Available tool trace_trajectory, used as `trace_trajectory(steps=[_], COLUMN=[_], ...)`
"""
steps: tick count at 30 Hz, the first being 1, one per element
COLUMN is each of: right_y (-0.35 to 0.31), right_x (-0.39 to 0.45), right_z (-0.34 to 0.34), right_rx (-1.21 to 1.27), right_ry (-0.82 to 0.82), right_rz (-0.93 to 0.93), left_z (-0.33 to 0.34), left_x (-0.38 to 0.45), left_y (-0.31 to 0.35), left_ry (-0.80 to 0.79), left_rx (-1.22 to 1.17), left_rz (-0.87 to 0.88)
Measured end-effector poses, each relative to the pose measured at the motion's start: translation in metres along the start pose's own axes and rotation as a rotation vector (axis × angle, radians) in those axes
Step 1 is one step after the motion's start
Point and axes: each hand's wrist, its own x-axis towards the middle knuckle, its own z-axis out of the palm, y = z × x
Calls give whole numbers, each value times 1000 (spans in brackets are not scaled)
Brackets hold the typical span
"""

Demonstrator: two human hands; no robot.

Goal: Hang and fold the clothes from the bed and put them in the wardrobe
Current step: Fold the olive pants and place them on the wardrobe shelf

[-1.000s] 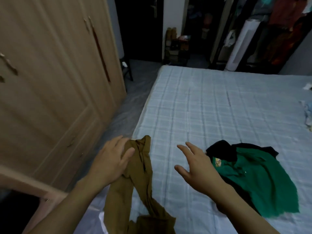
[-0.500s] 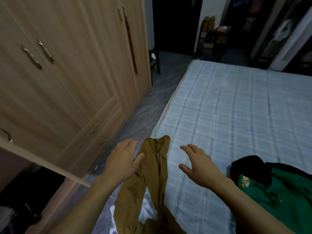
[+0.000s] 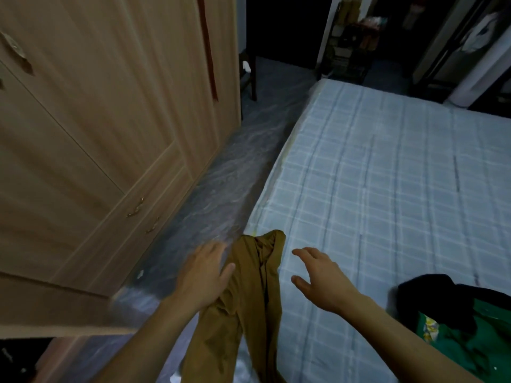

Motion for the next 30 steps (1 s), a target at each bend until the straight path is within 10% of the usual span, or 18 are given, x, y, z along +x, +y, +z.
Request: trace_trajectory(steps=[30], right_y=[83], right_x=[258], right_z=[114], right_rx=[407], right_ry=[-124], right_rz=[308], left_z=[162], left_x=[192], left_y=[-73], left_ry=[-389], left_rx=[-97], left_rz=[-52])
